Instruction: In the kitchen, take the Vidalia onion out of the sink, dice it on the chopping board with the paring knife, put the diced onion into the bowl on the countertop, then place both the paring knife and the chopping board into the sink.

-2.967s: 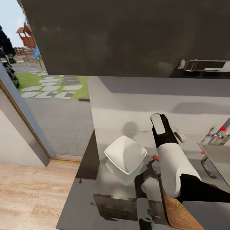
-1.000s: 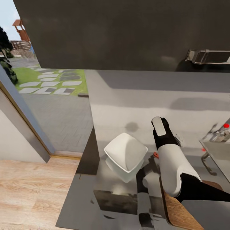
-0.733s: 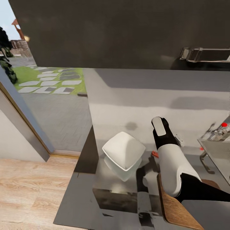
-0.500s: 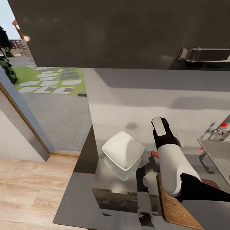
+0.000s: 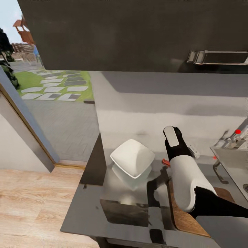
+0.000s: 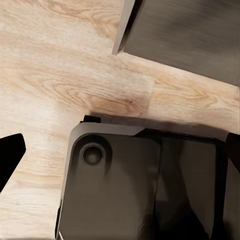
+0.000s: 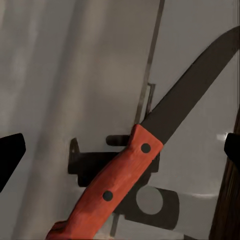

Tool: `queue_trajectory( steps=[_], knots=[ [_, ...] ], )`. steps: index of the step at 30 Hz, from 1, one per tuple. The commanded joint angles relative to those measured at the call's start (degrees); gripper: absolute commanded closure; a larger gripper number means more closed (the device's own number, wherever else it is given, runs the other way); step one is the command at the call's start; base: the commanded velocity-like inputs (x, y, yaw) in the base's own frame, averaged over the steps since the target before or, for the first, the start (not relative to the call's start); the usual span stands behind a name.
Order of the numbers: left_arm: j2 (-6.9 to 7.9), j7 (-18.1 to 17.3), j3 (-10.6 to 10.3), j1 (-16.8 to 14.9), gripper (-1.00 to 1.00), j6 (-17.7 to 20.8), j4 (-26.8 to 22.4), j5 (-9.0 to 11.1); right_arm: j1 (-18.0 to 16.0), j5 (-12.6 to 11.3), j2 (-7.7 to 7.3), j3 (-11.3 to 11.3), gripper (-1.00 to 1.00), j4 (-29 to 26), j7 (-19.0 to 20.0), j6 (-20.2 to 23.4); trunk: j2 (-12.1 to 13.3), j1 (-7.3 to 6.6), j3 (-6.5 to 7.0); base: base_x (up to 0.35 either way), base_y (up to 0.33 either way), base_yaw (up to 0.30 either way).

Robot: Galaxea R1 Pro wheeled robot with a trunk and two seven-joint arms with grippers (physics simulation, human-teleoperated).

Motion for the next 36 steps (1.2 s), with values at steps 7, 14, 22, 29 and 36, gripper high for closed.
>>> queue_trajectory(
  steps=[7, 14, 22, 29, 36],
  knots=[
    [-0.18, -0.05, -0.10, 0.02, -1.00, 0.13, -0.12, 0.60, -0.03, -0.08, 0.05, -0.18, -1.00, 0.07, -0.19, 0.60, -0.07, 0.01, -0.08, -0.033, 0.000, 0.000],
    [-0.21, -0.05, -0.10, 0.02, -1.00, 0.14, -0.12, 0.60, -0.05, -0.13, 0.05, -0.18, -1.00, 0.76, -0.12, 0.60, -0.07, 0.01, -0.08, -0.018, 0.000, 0.000],
    [-0.24, -0.03, -0.10, 0.02, -1.00, 0.14, -0.12, 0.60, -0.07, -0.23, 0.05, -0.12, -1.00, 1.39, -0.11, -0.33, -0.07, 0.01, -0.08, -0.120, 0.000, 0.000],
    [-0.22, -0.03, -0.10, 0.02, -1.00, 0.14, -0.12, 0.61, -0.11, -0.25, 0.05, -0.08, -1.00, 1.51, -0.10, -1.37, -0.07, 0.01, -0.08, -0.010, 0.000, 0.000],
    [-0.22, -0.03, -0.10, 0.02, -1.00, 0.14, -0.12, 0.63, -0.09, -0.30, 0.05, -0.01, -1.00, 2.23, -0.10, -1.48, -0.07, 0.01, -0.08, 0.000, 0.023, 0.000]
  ],
)
